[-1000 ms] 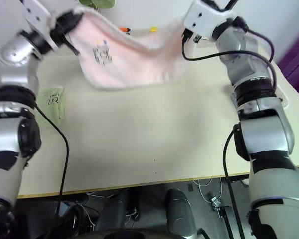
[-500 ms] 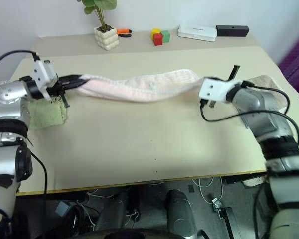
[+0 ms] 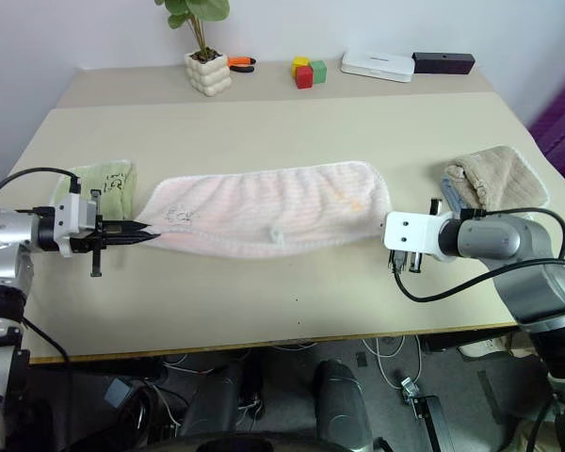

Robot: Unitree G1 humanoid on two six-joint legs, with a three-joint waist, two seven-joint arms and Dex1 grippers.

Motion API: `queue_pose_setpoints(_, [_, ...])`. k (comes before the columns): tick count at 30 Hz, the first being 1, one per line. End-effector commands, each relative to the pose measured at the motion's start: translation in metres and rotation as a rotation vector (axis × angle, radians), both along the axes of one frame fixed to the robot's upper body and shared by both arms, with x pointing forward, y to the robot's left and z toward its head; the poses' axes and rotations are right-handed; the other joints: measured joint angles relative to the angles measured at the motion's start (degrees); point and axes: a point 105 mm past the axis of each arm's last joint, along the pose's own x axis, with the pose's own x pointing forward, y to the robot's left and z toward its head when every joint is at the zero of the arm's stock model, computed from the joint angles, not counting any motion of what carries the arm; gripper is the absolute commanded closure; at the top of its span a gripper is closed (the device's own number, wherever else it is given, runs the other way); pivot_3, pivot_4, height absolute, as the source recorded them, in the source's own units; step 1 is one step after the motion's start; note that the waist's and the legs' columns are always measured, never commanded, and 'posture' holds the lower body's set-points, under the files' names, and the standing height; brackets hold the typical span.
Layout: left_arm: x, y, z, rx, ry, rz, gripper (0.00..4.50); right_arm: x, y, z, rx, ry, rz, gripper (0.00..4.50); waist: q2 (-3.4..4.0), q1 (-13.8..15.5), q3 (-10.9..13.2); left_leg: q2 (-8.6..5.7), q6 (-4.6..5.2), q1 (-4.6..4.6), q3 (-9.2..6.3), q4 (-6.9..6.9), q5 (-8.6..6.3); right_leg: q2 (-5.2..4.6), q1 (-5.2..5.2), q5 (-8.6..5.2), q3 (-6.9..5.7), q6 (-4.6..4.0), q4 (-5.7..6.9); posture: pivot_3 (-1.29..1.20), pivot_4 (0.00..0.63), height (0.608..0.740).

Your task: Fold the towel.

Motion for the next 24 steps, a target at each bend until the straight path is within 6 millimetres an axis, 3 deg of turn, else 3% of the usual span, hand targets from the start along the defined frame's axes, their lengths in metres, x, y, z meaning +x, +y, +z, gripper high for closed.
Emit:
queue_pose_setpoints(1, [0.0,-0.001,0.015,-0.017,-0.054,0.001,4.5,0.002,0.0,0.003,0.013,-0.033,-0.003,2.2,0.0,0.1,0.0,0.01,0.01,0.0,-0.01,0.07,-0.01,0.0,0.03,0.0,-0.01,0.0,0.01,0.0,0.15,0.74])
queue_pose_setpoints(5, [-0.001,-0.003,0.016,-0.016,-0.059,0.004,4.5,0.007,-0.003,-0.004,0.009,-0.069,-0.004,2.2,0.0,0.1,0.0,0.04,0.39,-0.07,-0.06,0.32,-0.26,0.0,0.1,0.0,-0.04,0.0,0.0,0.0,0.15,0.74])
queue_pose_setpoints(8, [-0.001,-0.005,0.017,-0.019,-0.064,0.004,4.5,0.011,-0.009,-0.005,-0.027,-0.09,-0.008,3.04,0.0,0.1,0.0,0.04,0.38,-0.12,-0.04,0.43,-0.26,-0.01,0.1,0.0,-0.04,0.01,0.0,0.0,0.15,0.74])
queue_pose_setpoints(11, [-0.002,-0.006,0.017,-0.017,-0.065,0.0,4.5,0.012,-0.018,-0.009,-0.099,-0.093,0.007,4.46,0.0,0.1,0.0,0.03,0.26,-0.11,-0.01,0.44,-0.19,-0.01,0.1,0.0,-0.03,0.01,0.0,0.0,0.15,0.74])
queue_pose_setpoints(16, [-0.007,-0.006,0.015,-0.013,-0.043,-0.012,4.5,0.007,-0.022,-0.01,-0.117,-0.064,0.038,4.46,0.01,0.1,0.0,0.04,0.23,-0.11,0.0,0.43,-0.17,-0.01,0.1,0.0,-0.03,0.02,0.0,0.0,0.15,0.74])
queue_pose_setpoints(24, [-0.037,0.009,0.005,0.036,0.075,-0.035,4.5,-0.034,-0.018,0.003,-0.073,0.124,0.14,4.46,0.02,0.2,0.0,0.08,0.46,-0.1,-0.04,0.43,-0.33,-0.02,0.1,-0.02,-0.03,0.01,-0.01,0.0,0.15,0.74])
